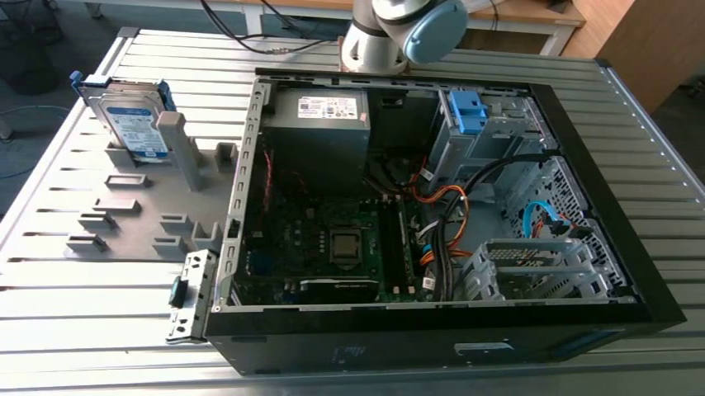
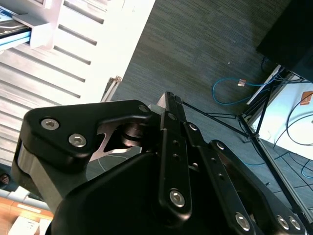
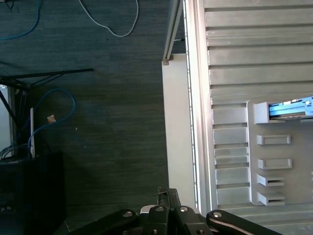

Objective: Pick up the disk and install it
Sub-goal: 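Reach for the disk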

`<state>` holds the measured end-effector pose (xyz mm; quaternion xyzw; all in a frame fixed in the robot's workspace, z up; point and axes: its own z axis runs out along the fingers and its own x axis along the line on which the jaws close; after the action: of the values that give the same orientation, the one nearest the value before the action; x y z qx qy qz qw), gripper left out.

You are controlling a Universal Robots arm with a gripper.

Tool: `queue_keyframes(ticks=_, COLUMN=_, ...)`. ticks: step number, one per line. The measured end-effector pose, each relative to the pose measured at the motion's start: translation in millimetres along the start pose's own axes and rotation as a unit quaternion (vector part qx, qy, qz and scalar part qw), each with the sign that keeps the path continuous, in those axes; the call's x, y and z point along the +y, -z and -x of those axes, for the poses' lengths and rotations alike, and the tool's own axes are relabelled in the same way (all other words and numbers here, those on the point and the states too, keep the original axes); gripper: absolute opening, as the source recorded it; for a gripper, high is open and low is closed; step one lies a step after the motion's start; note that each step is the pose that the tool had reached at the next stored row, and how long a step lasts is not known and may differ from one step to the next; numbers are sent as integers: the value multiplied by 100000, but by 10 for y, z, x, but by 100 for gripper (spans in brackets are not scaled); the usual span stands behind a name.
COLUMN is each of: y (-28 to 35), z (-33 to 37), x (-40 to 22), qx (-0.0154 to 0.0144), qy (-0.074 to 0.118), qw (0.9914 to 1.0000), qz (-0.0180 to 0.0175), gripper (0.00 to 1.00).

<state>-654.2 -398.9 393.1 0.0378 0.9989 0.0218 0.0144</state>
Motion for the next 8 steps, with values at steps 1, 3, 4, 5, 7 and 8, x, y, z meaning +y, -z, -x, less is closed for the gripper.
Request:
queue_keyframes(ticks=1, y=0, z=-9, x=-1, qx=1, qy=-3, qw=100000, qz=-1, gripper=11)
queue_keyframes(ticks=3, y=0, z=-29, x=-3, qx=-1, qy=2, qw=100000, qz=1, gripper=11)
queue_keyframes(ticks=4, y=1, z=-40, x=-3, qx=2, qy=-1, qw=100000, qz=-1, gripper=11)
queue_keyframes(ticks=5, y=1, z=-50, x=-4, qx=-2, qy=-1, qw=100000, qz=0, gripper=11)
queue_keyframes(ticks=7, y=2, z=-54, x=-5, qx=5, qy=2, qw=100000, qz=-1, gripper=11)
queue_keyframes(ticks=8, y=1, z=-54, x=-5, qx=4, qy=4, qw=100000, qz=-1, gripper=11)
